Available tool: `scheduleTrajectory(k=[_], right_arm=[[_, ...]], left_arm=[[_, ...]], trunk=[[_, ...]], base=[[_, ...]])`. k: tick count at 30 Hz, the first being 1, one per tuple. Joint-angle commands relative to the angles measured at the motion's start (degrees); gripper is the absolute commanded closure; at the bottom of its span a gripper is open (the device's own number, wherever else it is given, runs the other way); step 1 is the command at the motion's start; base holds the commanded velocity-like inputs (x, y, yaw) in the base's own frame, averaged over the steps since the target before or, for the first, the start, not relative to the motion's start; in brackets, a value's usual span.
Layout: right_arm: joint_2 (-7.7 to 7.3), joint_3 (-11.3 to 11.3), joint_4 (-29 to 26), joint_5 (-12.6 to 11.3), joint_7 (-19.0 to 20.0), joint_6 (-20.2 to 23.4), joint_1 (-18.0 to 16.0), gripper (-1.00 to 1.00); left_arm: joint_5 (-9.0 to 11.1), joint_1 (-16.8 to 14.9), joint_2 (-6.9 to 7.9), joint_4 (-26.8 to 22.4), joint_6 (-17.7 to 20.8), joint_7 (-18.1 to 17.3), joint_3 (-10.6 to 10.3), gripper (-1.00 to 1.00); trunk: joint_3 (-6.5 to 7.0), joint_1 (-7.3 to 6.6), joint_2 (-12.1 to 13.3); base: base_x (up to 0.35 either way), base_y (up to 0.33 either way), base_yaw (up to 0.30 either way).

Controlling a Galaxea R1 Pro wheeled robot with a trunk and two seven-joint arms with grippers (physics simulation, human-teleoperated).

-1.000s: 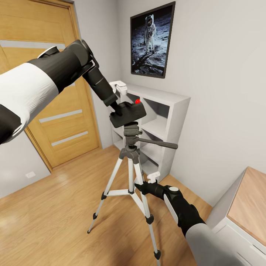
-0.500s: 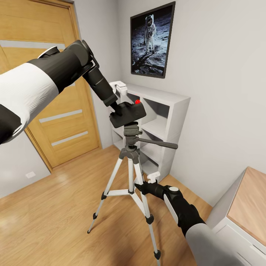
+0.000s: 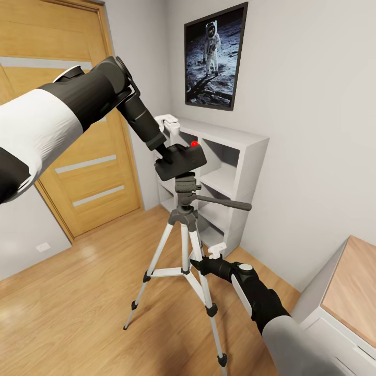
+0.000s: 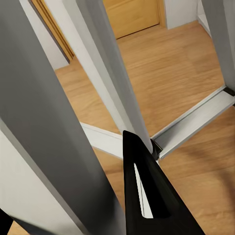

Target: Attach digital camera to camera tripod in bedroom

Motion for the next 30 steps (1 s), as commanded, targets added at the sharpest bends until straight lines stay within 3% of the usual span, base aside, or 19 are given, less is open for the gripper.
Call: scheduleTrajectory(k=[1, 15, 16, 17, 18, 30], right_arm=[[0.0, 0.0, 0.5, 4.1, -2.5, 0.5, 0.0, 1.0], [0.0, 0.0, 0.5, 4.2, -2.5, 0.3, 0.0, 1.0], [0.0, 0.0, 0.5, 4.2, -2.5, 0.2, 0.0, 1.0], [-0.02, 0.0, 0.5, 4.1, -2.5, 0.2, 0.0, 1.0], [-0.07, 0.0, 0.5, 4.1, -2.5, 0.1, 0.0, 1.0], [-0.07, 0.0, 0.5, 4.0, -2.5, 0.1, 0.0, 1.0]], left_arm=[[-0.1, -0.1, 0.06, -0.1, 0.5, -0.4, -0.2, 1.0], [0.0, -0.1, 0.06, 0.0, 0.5, -0.4, 0.0, 1.0], [0.0, -0.1, 0.06, 0.0, 0.5, -0.4, 0.0, -1.0], [0.1, -0.1, 0.06, 0.1, 0.5, -0.4, 0.1, -1.0], [2.2, -0.1, 0.06, 0.4, 0.6, -0.4, 0.1, -1.0], [2.3, -0.1, 0.06, 0.4, 0.6, -0.4, 0.1, -1.0]], trunk=[[-0.13, 0.04, -0.1], [-0.13, 0.04, -0.1], [-0.13, 0.04, -0.1], [-0.13, 0.04, -0.1], [-0.13, 0.04, -0.1], [-0.13, 0.04, -0.1]], base=[[0.0, 0.0, 0.0], [0.0, 0.0, 0.0], [0.0, 0.0, 0.0], [0.0, 0.0, 0.0], [0.0, 0.0, 0.0], [0.0, 0.0, 0.0]])
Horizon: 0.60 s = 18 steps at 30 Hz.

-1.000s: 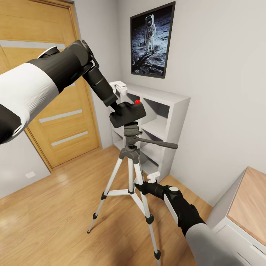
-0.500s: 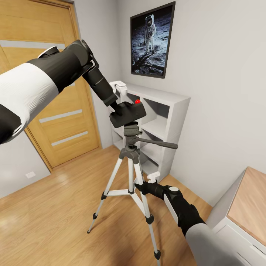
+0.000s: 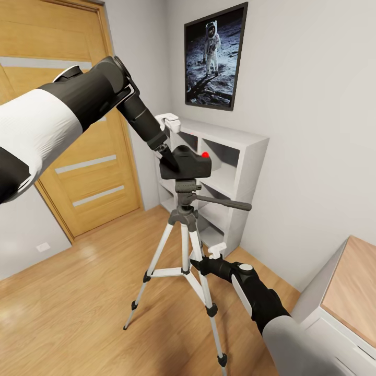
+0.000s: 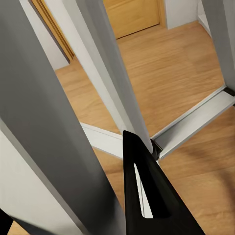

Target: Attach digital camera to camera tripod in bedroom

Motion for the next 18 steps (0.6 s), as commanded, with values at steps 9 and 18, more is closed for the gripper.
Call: scheduleTrajectory(k=[9, 18], right_arm=[[-0.02, 0.0, 0.4, 4.1, -2.6, 0.2, 0.0, 1.0], [-0.01, 0.0, 0.4, 4.1, -2.6, 0.2, 0.0, 1.0]], left_arm=[[0.2, -0.1, 0.07, -0.1, 0.6, -0.2, -0.2, -1.0], [3.3, -0.1, 2.07, 0.3, 1.0, 0.0, 1.6, -1.0]], trunk=[[-0.14, 0.05, -0.1], [-0.14, 0.05, -0.1]], base=[[0.0, 0.0, 0.0], [0.0, 0.0, 0.0]])
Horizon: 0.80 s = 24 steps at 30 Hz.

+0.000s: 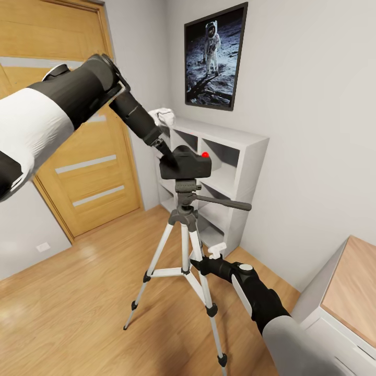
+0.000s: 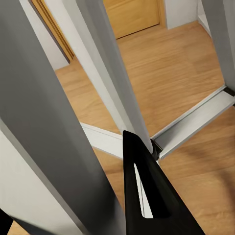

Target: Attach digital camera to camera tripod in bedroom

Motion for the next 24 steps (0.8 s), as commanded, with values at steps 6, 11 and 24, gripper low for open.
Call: scheduleTrajectory(k=[6, 11, 24], right_arm=[[-0.02, 0.0, 0.4, 4.1, -2.5, 0.2, 0.0, 1.0], [-0.02, 0.0, 0.4, 4.1, -2.4, 0.2, 0.0, 1.0], [-0.02, 0.1, 0.4, 4.1, -2.5, 0.1, 0.0, 1.0]], left_arm=[[7.9, -0.1, 6.34, 0.2, 1.1, 1.5, 9.0, -1.0], [9.6, -0.1, 12.73, 0.4, 1.3, 5.9, 12.0, -1.0], [10.1, 1.4, 20.92, 5.7, 2.7, 15.1, 12.8, -1.0]], trunk=[[-0.14, 0.05, -0.1], [-0.14, 0.05, -0.1], [-0.14, 0.05, -0.1]], base=[[0.0, 0.0, 0.0], [0.0, 0.0, 0.0], [0.0, 0.0, 0.0]])
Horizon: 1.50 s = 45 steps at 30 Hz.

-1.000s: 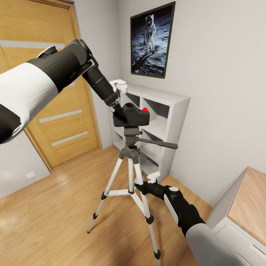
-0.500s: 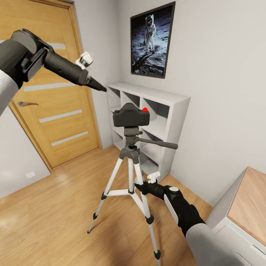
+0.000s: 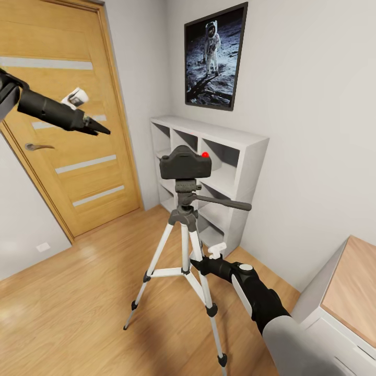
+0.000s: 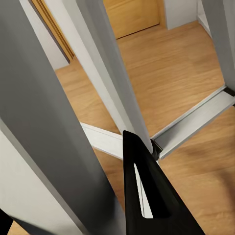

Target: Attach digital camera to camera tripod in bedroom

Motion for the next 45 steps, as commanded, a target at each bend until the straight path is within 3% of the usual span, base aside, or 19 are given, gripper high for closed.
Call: scheduleTrajectory(k=[1, 6, 7, 12, 20, 23, 26, 28, 34, 35, 37, 38, 40, 41, 43, 45], right_arm=[[0.0, 0.0, 0.4, 4.2, -2.5, 0.2, 0.0, 1.0], [0.0, 0.0, 0.4, 4.2, -2.5, 0.2, 0.0, 1.0], [0.0, 0.0, 0.4, 4.2, -2.5, 0.2, 0.0, 1.0], [0.03, 0.0, 0.4, 4.2, -2.5, 0.2, 0.0, 1.0], [0.08, 0.0, 0.4, 4.3, -2.5, 0.2, 0.0, 1.0], [0.08, 0.0, 0.4, 4.3, -2.5, 0.2, 0.0, 1.0], [0.09, 0.0, 0.4, 4.2, -2.5, 0.2, 0.0, 1.0], [0.09, 0.0, 0.4, 4.2, -2.5, 0.2, 0.0, 1.0], [0.09, 0.0, 0.4, 4.2, -2.5, 0.2, 0.0, 1.0], [0.09, 0.0, 0.4, 4.2, -2.5, 0.2, 0.0, 1.0], [0.09, 0.0, 0.4, 4.2, -2.5, 0.2, 0.0, 1.0], [0.09, 0.0, 0.4, 4.2, -2.5, 0.2, 0.0, 1.0], [0.09, 0.0, 0.4, 4.2, -2.5, 0.2, 0.0, 1.0], [0.09, 0.0, 0.4, 4.2, -2.5, 0.2, 0.0, 1.0], [0.09, 0.0, 0.4, 4.1, -2.5, 0.2, 0.0, 1.0], [0.09, 0.0, 0.5, 4.1, -2.5, 0.2, 0.0, 1.0]], left_arm=[[0.6, 0.4, 0.13, 1.0, 0.7, 1.1, -0.4, -1.0], [0.8, 6.0, -0.01, 9.1, 0.8, 9.3, -0.4, -1.0], [0.9, 8.4, -0.03, 11.3, 0.8, 12.0, -0.3, -1.0], [1.3, 15.9, 0.07, 14.6, -0.4, 19.2, -0.3, -1.0], [1.8, 32.1, -0.57, 16.0, -10.8, 31.8, -0.2, -1.0], [2.2, 35.6, -0.69, 16.1, -13.3, 35.1, -0.1, -1.0], [4.3, 40.3, -0.76, 16.3, -16.9, 38.2, 0.0, -1.0], [5.8, 41.7, -0.64, 16.4, -18.0, 38.9, 0.1, -1.0], [14.3, 47.5, 0.13, 17.3, -20.8, 41.0, 0.2, -1.0], [16.5, 49.4, 0.31, 17.3, -21.5, 42.6, 0.3, -1.0], [18.8, 51.5, 0.42, 17.4, -22.5, 45.1, 0.3, -1.0], [21.5, 53.6, 0.49, 17.4, -23.8, 48.7, 0.3, -1.0], [24.9, 56.0, 0.52, 17.4, -25.3, 53.0, 0.3, -1.0], [29.3, 58.6, 0.49, 17.4, -27.1, 57.7, 0.4, -1.0], [34.6, 61.3, 0.33, 17.4, -29.3, 62.2, 0.4, -1.0], [46.4, 66.5, -0.29, 17.3, -34.7, 68.3, 0.3, -1.0]], trunk=[[-0.13, 0.05, -0.1], [-0.13, 0.05, -0.1], [-0.13, 0.05, -0.1], [-0.13, 0.05, -0.1], [-0.13, 0.05, -0.1], [-0.13, 0.05, -0.1], [-0.13, 0.05, -0.1], [-0.13, 0.05, -0.1], [-0.13, 0.05, -0.1], [-0.13, 0.05, -0.1], [-0.13, 0.05, -0.1], [-0.13, 0.05, -0.1], [-0.13, 0.05, -0.1], [-0.13, 0.05, -0.1], [-0.13, 0.05, -0.1], [-0.13, 0.05, -0.1]], base=[[0.0, 0.0, 0.0], [0.0, 0.0, 0.0], [0.0, 0.0, 0.0], [0.0, 0.0, 0.0], [0.0, 0.0, 0.0], [0.0, 0.0, 0.0], [0.0, 0.0, 0.0], [0.0, 0.0, 0.0], [0.0, 0.0, 0.0], [0.0, 0.0, 0.0], [0.0, 0.0, 0.0], [0.0, 0.0, 0.0], [0.0, 0.0, 0.0], [0.0, 0.0, 0.0], [0.0, 0.0, 0.0], [0.0, 0.0, 0.0]])
